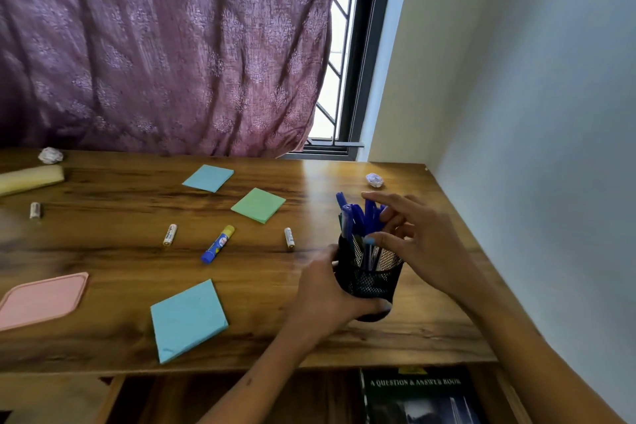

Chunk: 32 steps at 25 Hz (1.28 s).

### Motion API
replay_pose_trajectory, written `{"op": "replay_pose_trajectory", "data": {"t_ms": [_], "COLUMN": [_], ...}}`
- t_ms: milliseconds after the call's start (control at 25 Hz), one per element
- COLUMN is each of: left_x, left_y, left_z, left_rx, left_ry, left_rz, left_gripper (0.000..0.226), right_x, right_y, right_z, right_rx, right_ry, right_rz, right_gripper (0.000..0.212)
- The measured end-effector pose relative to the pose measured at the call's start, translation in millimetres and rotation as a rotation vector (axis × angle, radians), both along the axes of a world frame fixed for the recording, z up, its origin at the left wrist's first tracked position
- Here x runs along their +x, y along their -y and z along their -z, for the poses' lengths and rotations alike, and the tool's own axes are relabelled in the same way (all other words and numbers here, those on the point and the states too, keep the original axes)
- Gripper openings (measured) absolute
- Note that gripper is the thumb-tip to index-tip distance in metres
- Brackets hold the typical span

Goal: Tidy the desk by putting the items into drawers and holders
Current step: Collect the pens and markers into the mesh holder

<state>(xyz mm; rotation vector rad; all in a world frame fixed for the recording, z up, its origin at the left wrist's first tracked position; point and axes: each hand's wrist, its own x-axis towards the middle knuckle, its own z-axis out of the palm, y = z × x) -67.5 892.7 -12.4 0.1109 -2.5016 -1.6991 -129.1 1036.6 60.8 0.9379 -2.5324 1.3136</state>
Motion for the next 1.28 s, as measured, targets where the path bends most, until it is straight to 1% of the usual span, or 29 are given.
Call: {"op": "replay_pose_trajectory", "data": {"t_ms": [160,280,400,480,560,640,680,760,840,920,1080,1280], "left_x": [4,8,11,13,14,16,17,20,21,22,21,10], "left_y": [-4,-8,-13,-15,-19,-22,-23,-24,-25,-28,-34,-48], "left_z": [1,4,6,7,7,9,9,9,9,10,12,18], "left_rx": [0.0,-0.021,-0.031,-0.027,-0.032,-0.028,-0.029,-0.041,-0.047,-0.043,-0.025,-0.021], "left_ry": [0.015,0.004,-0.011,-0.018,-0.023,-0.035,-0.039,-0.048,-0.065,-0.089,-0.113,-0.106], "left_rz": [0.04,0.063,0.066,0.071,0.066,0.059,0.06,0.063,0.064,0.073,0.103,0.205], "left_gripper": [0.091,0.094,0.093,0.095,0.096,0.095,0.094,0.09,0.086,0.083,0.082,0.08], "right_x": [6,13,23,29,33,36,38,43,48,53,61,62], "right_y": [-9,-17,-26,-31,-35,-43,-48,-58,-63,-65,-64,-79], "right_z": [5,12,16,13,13,16,19,29,40,49,58,67], "right_rx": [0.149,0.223,0.185,0.071,-0.087,-0.213,-0.231,-0.202,-0.16,-0.124,-0.111,-0.148], "right_ry": [-0.179,-0.171,-0.121,-0.001,0.183,0.335,0.391,0.496,0.582,0.577,0.496,0.415], "right_rz": [0.115,0.153,0.168,0.182,0.167,0.127,0.095,0.017,-0.055,-0.064,0.048,0.177], "right_gripper": [0.055,0.055,0.06,0.06,0.059,0.07,0.078,0.092,0.101,0.094,0.078,0.071]}}
